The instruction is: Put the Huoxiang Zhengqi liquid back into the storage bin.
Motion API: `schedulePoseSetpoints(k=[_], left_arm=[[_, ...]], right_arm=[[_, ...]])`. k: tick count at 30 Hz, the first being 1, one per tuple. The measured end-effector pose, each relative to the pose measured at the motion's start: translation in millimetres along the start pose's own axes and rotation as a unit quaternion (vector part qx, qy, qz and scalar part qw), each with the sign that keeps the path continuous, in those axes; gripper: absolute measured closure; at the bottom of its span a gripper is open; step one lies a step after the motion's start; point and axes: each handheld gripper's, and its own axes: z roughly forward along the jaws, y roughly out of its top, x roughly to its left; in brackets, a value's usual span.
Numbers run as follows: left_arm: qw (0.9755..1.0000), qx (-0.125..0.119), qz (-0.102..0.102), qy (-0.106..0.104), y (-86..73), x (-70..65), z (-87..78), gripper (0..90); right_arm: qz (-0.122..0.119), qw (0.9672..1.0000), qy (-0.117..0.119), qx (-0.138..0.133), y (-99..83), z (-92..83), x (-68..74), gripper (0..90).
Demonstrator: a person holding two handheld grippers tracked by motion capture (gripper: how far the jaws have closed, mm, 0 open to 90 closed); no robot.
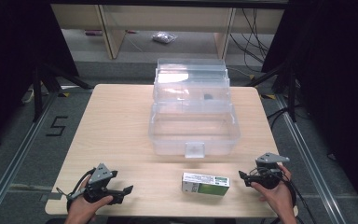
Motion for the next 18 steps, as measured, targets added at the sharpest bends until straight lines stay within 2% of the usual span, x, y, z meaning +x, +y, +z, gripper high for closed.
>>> schedulePoseSetpoints(k=[3, 4, 8, 11, 13, 15, 16, 18], left_arm=[[1.0, 0.006, 0.003, 0.002, 0.7, 0.0, -0.6, 14.8], [1.0, 0.0, 0.0, 0.001, 0.5, -0.8, -0.1, 14.9], [1.0, 0.004, 0.0, 0.002, 0.6, -0.6, -0.6, 14.8], [1.0, 0.004, 0.001, 0.002, 0.6, -0.3, -0.5, 14.9], [1.0, 0.002, 0.0, 0.001, 0.6, -0.4, -0.5, 14.8], [1.0, 0.001, 0.0, 0.001, 0.5, -0.5, -0.3, 14.8], [1.0, 0.006, 0.006, 0.002, 0.8, 0.5, -0.6, 14.8], [1.0, 0.003, 0.002, 0.0, 0.5, 0.0, 0.1, 14.8]], right_arm=[[0.0, 1.0, 0.002, 0.001, 1.8, -2.8, 0.6, 18.0], [0.019, 0.9998, 0.003, 0.011, 2.0, -4.5, 3.6, 18.0], [0.006, 0.9999, 0.005, 0.012, 3.7, -6.9, 4.6, 18.0], [-0.015, 0.9998, 0.002, 0.012, 5.7, -10.4, 6.3, 18.2], [-0.02, 0.9997, 0.002, 0.013, 6.2, -12.5, 7.4, 18.4], [-0.013, 0.9997, 0.006, 0.021, 6.5, -15.4, 9.8, 18.4], [-0.025, 0.9995, 0.005, 0.018, 6.0, -15.7, 9.2, 18.4], [-0.028, 0.9994, 0.009, 0.021, 5.0, -19.8, 11.3, 18.4]])
